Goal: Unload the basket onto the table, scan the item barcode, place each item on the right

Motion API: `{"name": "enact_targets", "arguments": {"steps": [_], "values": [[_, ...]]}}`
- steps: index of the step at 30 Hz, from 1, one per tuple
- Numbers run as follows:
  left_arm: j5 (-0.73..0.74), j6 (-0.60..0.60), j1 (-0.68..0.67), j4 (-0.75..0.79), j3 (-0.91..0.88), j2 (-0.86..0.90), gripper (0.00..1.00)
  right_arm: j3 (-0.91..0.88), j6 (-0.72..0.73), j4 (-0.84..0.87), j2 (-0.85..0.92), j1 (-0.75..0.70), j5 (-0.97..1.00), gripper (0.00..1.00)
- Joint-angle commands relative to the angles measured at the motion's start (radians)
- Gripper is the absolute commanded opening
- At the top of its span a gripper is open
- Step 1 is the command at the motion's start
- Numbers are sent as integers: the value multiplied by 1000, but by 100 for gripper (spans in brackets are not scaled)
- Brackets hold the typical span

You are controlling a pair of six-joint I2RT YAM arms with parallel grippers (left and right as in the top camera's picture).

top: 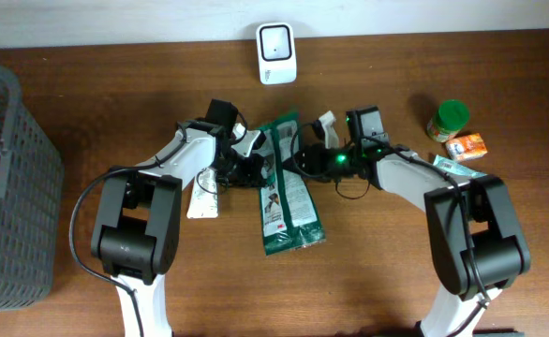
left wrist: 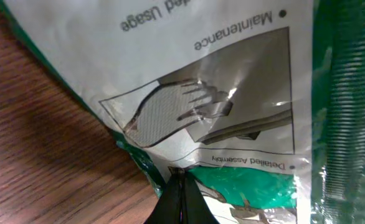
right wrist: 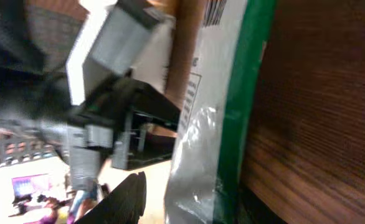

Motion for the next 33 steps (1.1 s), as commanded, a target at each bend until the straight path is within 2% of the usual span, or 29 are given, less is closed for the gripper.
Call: {"name": "enact_targets", "arguments": {"steps": [1,6,14,17,26,29,33], "values": [[11,-6,-2,-4,14,20,0,10,-24,-57,2,-57,-85,40],[11,-6,-2,-3,14,20,0,9,-123,-327,3,-91,64,43],[11,-6,-2,-3,14,20,0,-12,-55,-480,5,-77,143,45],[11,-7,-2,-3,14,20,0,-68,23,-475,5,-61,143,49],[11,-6,-2,-3,14,20,0,-71,150,-449,5,26,200,52],[12,-6,-2,-3,14,20,0,-71,163,-330,5,27,168,50],[11,-6,-2,-4,14,20,0,-71,163,-116,5,45,126,39]]}}
